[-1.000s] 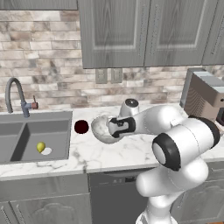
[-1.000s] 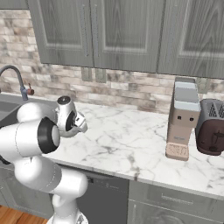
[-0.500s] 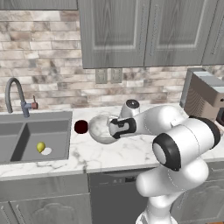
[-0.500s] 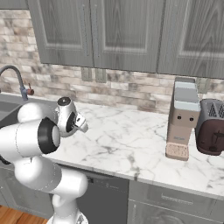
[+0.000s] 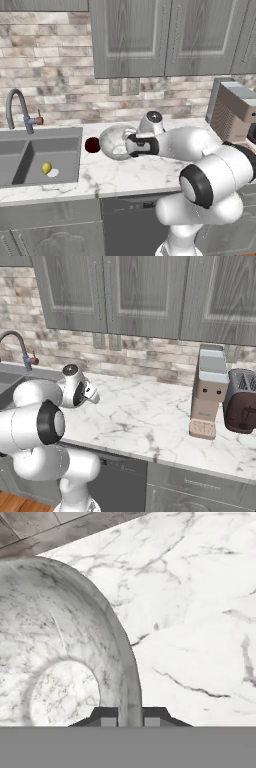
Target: Clear the mugs and bowl far away from the sink.
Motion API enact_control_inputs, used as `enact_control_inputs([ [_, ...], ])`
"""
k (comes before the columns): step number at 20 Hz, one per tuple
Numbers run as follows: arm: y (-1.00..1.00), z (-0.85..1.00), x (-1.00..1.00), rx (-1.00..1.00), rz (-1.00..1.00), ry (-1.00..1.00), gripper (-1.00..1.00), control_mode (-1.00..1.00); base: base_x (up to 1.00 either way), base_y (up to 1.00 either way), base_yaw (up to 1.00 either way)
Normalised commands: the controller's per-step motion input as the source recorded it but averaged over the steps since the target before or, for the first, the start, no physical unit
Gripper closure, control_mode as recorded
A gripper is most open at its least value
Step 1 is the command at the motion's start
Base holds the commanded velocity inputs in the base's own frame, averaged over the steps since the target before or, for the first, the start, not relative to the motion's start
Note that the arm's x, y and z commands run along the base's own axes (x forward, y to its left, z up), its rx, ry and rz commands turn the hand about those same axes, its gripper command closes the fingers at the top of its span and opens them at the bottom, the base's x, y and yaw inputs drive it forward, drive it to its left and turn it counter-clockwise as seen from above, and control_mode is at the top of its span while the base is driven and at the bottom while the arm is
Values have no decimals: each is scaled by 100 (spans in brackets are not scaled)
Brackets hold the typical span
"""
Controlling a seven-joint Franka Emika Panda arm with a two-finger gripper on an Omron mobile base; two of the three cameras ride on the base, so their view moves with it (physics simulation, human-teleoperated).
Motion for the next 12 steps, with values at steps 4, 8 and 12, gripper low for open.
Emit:
enact_control_inputs([
  [4,0,100,-80,6,0,-23,100,-100,0,0,0],
  [8,0,100,-100,4,0,-17,100,-100,0,0,0],
  [12,0,100,-100,1,0,-8,100,-100,0,0,0],
])
